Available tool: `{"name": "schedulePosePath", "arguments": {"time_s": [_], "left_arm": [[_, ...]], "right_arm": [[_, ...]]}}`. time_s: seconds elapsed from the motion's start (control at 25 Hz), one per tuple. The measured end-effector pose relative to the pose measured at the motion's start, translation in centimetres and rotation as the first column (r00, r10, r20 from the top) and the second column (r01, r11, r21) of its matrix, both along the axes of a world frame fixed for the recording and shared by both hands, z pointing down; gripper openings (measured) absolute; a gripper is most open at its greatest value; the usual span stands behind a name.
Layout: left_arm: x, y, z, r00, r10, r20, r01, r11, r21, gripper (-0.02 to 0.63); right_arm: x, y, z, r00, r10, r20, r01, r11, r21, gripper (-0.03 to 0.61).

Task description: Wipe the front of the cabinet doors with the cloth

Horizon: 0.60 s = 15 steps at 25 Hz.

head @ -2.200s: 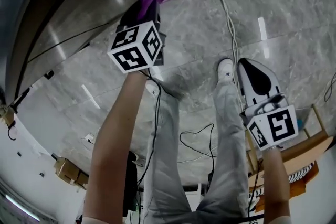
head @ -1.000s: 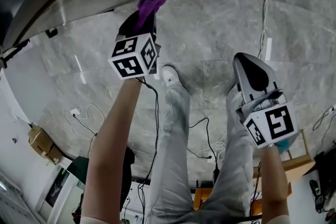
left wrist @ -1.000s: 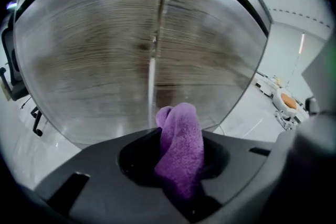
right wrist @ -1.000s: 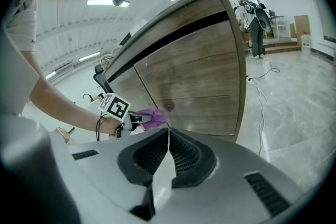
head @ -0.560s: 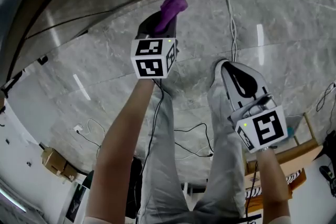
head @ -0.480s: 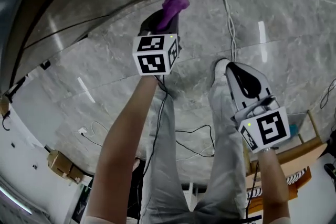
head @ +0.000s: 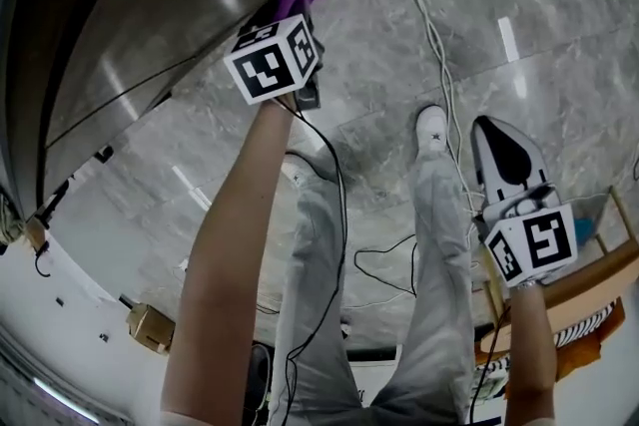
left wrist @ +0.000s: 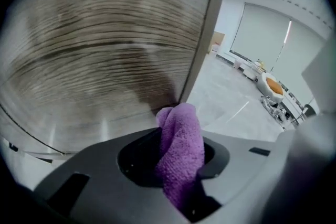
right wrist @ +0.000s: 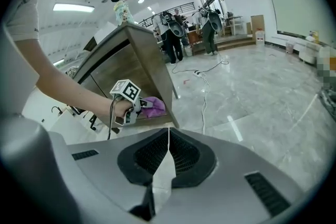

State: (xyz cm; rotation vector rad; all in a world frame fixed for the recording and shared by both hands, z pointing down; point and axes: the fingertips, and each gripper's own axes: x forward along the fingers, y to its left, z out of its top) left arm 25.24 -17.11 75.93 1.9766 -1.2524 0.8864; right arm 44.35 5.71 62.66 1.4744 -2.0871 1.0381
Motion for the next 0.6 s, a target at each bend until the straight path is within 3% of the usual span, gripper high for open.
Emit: {"name": "schedulePosePath", "arguments": {"time_s": [0.12,0.28,0.6], "left_arm": [[-2.4,-0.7,-0.2,1.0,0.009,0.003,-0.009,1.0,0.01,0.104],[-7.4,-0.8,-0.1,1.0,0.011,0.005,-0.011,1.0,-0.005,0.103],[-22.7,0.7,0.6,0.996,-0.074,0.059,0.076,0.996,-0.047,0.104]], "right_arm": [[-2.0,-0.9,0.0,1.0,0.019,0.005,-0.019,1.0,0.011,0.028],[-7.1,-3.0,-0.5,1.0,-0.023,0.011,0.023,0.999,0.036,0.028],[-19.0,-6.3,-0.7,0.988,-0.155,0.015,0.154,0.986,0.066,0.028]]}}
